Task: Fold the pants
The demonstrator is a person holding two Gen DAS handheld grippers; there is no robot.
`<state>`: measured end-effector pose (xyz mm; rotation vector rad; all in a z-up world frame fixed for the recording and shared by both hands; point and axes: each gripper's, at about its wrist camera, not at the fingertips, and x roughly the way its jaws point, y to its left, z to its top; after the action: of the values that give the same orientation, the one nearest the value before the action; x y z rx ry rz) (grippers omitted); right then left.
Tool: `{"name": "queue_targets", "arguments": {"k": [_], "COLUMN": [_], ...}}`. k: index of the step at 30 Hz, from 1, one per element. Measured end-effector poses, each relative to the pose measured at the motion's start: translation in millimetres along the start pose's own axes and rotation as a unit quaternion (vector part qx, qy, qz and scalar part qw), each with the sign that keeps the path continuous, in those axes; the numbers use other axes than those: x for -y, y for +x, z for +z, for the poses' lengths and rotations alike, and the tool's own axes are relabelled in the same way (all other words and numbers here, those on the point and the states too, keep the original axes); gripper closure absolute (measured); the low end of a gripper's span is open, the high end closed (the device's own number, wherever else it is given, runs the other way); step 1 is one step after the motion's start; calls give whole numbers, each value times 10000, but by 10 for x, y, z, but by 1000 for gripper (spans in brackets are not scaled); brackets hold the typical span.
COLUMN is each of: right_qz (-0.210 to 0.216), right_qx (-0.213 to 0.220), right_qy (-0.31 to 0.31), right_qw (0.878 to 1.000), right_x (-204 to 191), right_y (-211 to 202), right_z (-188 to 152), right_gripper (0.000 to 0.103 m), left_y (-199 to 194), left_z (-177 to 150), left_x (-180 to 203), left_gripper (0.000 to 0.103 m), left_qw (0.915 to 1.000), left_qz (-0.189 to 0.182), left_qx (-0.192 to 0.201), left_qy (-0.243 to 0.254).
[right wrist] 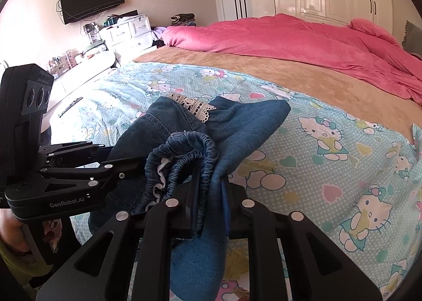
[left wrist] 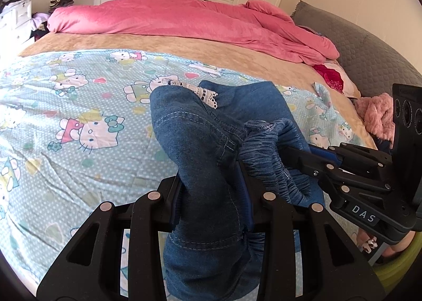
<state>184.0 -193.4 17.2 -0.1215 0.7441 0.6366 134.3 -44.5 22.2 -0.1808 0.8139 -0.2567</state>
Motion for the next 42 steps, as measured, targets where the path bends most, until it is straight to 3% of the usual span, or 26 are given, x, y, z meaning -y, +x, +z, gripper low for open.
{"name": "queue_targets", "arguments": {"k": [19, 27, 29, 42], "right_qz": [-291, -673, -756, -1074], "right_qx": [-165, -288, -308, -933], "right_qy": [108, 173, 204, 389], "right_qw": [9994, 9972, 9965, 9891], "right_x": [158, 238, 275, 483], "right_y": [301, 387, 398, 623], "right_z": [38, -71, -90, -316], "right_gripper": [89, 55, 51, 47], "left_y": [207, 306, 343, 573], "left_z": [140, 64, 37, -162], "left_x": [-59, -154, -167, -268], "left_gripper": [75, 64, 58, 44], "left_qw": [9998, 9994, 9991, 9973], "left_qz": [195, 307, 347, 433], "left_qx": [-1, -152, -220, -595], "left_qy": [68, 22, 45, -36]}}
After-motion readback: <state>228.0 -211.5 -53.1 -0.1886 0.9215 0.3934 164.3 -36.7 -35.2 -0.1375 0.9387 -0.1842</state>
